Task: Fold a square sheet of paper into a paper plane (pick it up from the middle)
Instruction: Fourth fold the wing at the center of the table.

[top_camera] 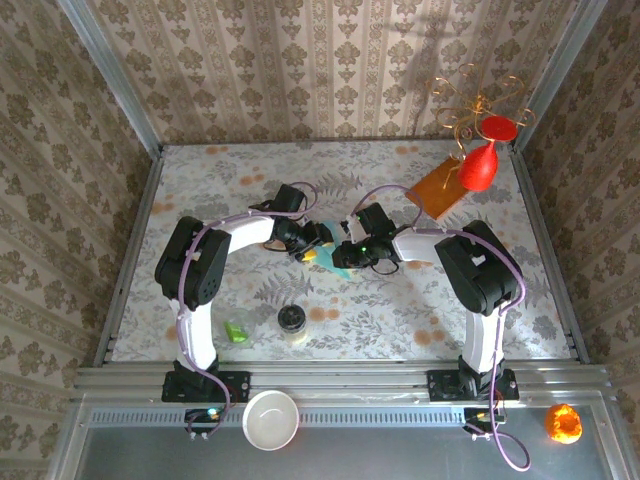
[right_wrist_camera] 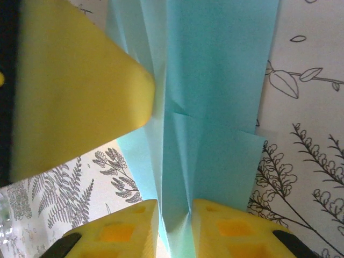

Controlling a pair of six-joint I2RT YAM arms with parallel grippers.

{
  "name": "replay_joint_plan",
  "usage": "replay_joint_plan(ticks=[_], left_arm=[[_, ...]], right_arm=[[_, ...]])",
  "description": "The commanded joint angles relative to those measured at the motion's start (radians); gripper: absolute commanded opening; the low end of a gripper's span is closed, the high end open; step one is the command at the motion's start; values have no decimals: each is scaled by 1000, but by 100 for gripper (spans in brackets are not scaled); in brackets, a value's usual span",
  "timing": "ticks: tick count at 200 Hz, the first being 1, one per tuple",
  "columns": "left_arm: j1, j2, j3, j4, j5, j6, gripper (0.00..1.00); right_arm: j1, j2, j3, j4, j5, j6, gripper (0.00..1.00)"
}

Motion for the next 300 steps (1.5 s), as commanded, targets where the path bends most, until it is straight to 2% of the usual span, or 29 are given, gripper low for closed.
replay_joint_plan(ticks=[1, 55, 99, 150, 173, 220, 300], left_arm=[[-6, 52, -20, -112, -37, 2, 59], [3, 27, -13, -110, -28, 3, 60], [28, -52, 20, -77, -1, 18, 62], [63, -144, -10, -12, 5, 60, 64], [65, -156, -57, 65, 40, 49, 60], [52, -122, -105, 210, 132, 33, 43], [30, -10, -49, 274, 211, 28, 25]], right_arm=[[9, 34, 21, -15, 38, -17, 24], [-9, 34, -12, 20, -22, -3, 17], [-35, 37, -35, 58, -102, 13, 10], [-59, 47, -37, 56, -177, 11, 8], [-73, 60, -33, 52, -216, 16, 8], [-101, 93, -22, 62, -296, 45, 6], [-129, 115, -22, 71, -335, 66, 5]])
